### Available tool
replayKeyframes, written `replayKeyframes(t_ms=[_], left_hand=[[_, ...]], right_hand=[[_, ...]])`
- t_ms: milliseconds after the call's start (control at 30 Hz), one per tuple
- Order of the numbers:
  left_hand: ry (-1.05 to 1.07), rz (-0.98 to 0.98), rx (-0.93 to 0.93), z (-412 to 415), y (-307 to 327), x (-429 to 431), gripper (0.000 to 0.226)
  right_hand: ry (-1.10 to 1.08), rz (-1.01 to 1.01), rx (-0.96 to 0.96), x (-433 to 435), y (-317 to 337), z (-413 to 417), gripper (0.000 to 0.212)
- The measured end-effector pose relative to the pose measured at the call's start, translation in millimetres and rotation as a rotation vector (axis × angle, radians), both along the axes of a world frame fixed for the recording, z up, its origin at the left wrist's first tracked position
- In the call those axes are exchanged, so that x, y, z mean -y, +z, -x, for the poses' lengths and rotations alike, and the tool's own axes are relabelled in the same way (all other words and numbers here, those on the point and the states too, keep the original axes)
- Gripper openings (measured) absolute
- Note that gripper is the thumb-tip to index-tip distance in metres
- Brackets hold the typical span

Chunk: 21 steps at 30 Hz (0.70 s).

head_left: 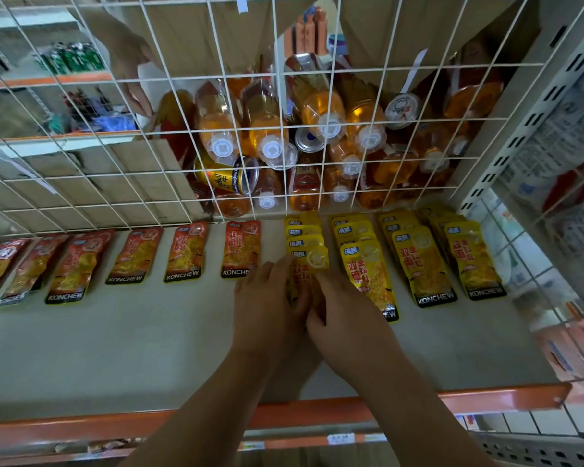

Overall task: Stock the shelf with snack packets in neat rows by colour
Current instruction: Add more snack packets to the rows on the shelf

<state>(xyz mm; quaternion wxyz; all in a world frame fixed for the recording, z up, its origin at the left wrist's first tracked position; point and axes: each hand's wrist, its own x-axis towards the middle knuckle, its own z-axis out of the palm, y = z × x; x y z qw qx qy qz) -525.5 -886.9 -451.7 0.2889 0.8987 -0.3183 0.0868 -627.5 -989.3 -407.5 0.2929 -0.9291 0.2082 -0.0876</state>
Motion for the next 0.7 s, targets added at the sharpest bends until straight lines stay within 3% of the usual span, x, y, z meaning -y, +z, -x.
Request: replayKeyframes(t_ms=[233,700], left_hand=[[-0.066,-0.005,0.195,5,-4,-1,0.034],[-0.061,-0.117,0.178,7,2,0,0.039]], right_hand=[[-0.119,0.053,0.099,28,5,20,0.032],[-0.202,0.143,0.046,64,-28,41,0.055]])
